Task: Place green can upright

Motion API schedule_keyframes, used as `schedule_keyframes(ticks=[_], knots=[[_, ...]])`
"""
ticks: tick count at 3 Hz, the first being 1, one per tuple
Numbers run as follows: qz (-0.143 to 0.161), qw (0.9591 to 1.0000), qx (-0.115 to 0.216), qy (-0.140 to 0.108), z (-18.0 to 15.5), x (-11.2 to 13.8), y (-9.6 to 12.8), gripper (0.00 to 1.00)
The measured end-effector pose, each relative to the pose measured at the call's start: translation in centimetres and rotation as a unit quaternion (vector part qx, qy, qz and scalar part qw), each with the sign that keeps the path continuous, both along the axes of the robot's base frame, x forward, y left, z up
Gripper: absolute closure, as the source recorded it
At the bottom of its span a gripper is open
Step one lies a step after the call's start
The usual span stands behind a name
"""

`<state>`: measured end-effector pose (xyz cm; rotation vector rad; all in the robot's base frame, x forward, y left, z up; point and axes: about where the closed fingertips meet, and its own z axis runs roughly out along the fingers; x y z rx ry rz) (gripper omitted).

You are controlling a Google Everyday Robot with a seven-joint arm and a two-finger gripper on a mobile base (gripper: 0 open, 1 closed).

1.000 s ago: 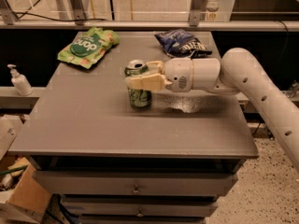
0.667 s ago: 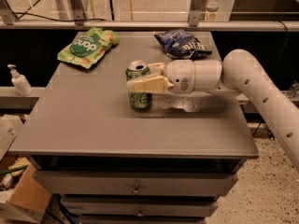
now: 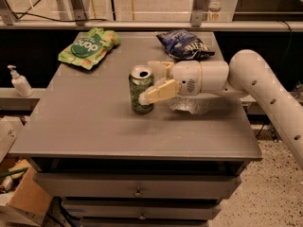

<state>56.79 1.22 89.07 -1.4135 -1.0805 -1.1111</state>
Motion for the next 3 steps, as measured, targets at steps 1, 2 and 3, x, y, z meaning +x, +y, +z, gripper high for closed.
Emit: schedule_keyframes(ticks=[1, 2, 3], knots=[[-0.003, 1.0000, -0.008, -0.004, 0.6, -0.5, -1.1, 0.00], [-0.021, 0.9993, -0.026, -0.015, 2.4, -1.4, -4.1, 0.00], [-0.038, 0.9985, -0.025, -0.030, 4.9, -3.1, -7.9, 0.00]])
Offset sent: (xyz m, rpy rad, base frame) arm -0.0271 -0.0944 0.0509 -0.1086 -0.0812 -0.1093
